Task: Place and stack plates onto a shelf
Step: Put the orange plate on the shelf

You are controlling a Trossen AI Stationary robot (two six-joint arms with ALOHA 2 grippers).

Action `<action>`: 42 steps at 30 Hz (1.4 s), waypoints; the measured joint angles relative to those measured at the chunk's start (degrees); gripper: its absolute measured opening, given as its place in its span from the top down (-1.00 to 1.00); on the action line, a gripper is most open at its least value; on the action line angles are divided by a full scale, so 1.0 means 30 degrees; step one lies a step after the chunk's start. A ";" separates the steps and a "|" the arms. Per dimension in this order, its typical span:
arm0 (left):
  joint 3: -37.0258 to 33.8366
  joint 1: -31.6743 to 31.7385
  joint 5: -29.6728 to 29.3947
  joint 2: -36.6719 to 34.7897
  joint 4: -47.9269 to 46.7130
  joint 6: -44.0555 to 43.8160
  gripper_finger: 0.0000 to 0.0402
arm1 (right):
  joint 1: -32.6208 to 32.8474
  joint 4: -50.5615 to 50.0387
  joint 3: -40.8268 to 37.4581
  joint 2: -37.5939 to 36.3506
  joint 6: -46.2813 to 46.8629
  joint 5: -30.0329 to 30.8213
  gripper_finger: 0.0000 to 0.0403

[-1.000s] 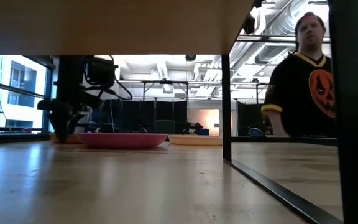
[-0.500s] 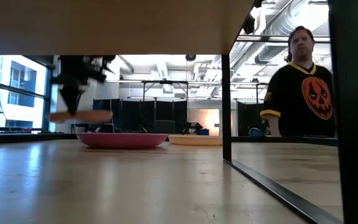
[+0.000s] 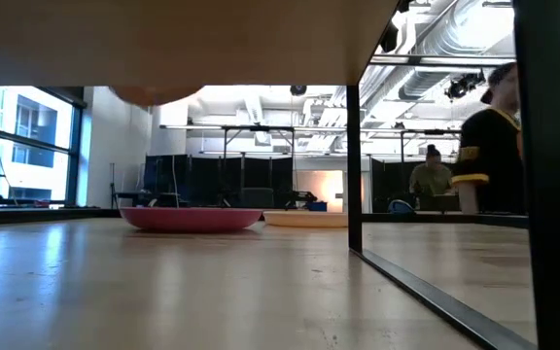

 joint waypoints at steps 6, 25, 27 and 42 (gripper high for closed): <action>0.0980 -0.7584 0.0083 0.0878 -0.3482 -0.4359 1.00 | 0.0000 -0.0083 0.0000 0.0000 0.0001 0.0000 0.20; 0.0904 -1.9499 0.1861 0.4902 -0.1988 -1.1154 1.00 | -0.0379 -0.0284 0.0000 0.0015 -0.0437 0.0736 0.20; 0.0904 -1.9942 0.1887 0.5171 -0.1635 -1.1837 1.00 | -0.0379 -0.0288 0.0000 0.0015 -0.0471 0.0736 0.20; 0.0904 -2.0530 0.3158 0.6396 0.2362 -1.2801 0.90 | -0.0379 -0.0567 0.0000 0.0015 -0.0479 0.0736 0.20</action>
